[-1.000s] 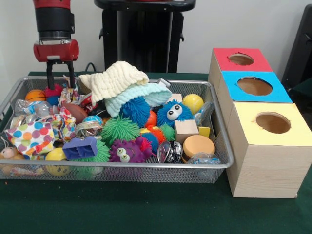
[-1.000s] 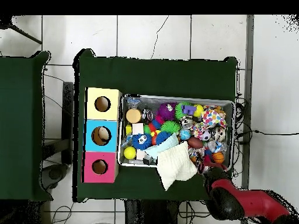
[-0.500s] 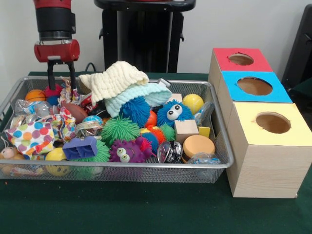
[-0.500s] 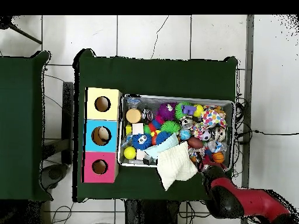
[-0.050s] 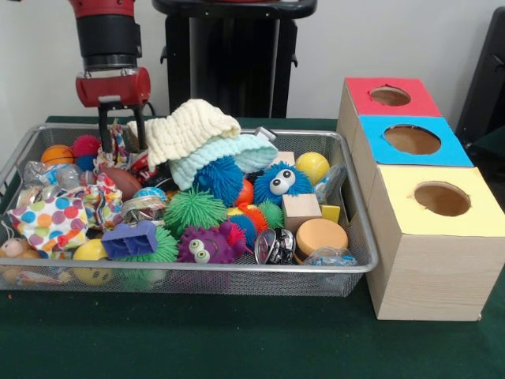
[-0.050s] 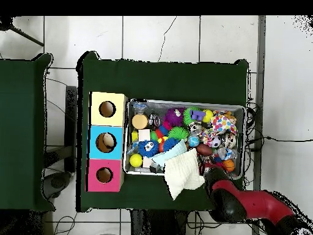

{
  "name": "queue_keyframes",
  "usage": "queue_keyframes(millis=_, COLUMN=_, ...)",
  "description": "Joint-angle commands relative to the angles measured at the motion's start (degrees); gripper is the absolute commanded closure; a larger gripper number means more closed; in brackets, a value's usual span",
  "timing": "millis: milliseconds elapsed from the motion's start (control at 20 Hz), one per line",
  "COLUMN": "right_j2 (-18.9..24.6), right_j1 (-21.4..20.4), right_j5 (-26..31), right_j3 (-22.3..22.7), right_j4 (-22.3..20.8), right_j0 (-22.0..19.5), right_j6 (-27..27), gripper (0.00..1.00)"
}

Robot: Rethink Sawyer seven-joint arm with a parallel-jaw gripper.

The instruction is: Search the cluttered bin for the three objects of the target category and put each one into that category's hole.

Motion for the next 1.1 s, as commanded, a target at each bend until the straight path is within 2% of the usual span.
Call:
queue_keyframes(millis=50, right_j2=0.8, right_j1=0.5, right_j5=2.9, right_j3=-0.1, right_j4=3.2, right_j0=2.6, right_j6=5.5, gripper=0.00)
queue_keyframes(millis=550, right_j2=0.7, right_j1=0.4, right_j5=4.8, right_j3=0.5, right_j4=2.3, right_j0=-0.5, right_j6=3.0, gripper=0.00)
queue_keyframes(millis=800, right_j2=0.2, right_j1=-0.1, right_j5=6.0, right_j3=1.0, right_j4=0.1, right_j0=-2.4, right_j6=0.6, gripper=0.00)
queue_keyframes(millis=900, right_j2=1.5, right_j1=-0.4, right_j5=7.5, right_j3=0.8, right_j4=0.1, right_j0=-3.5, right_j6=-0.7, gripper=0.00)
queue_keyframes(millis=1100, right_j2=0.7, right_j1=0.1, right_j5=7.0, right_j3=0.5, right_j4=-0.9, right_j0=-3.2, right_j6=-1.0, gripper=0.00)
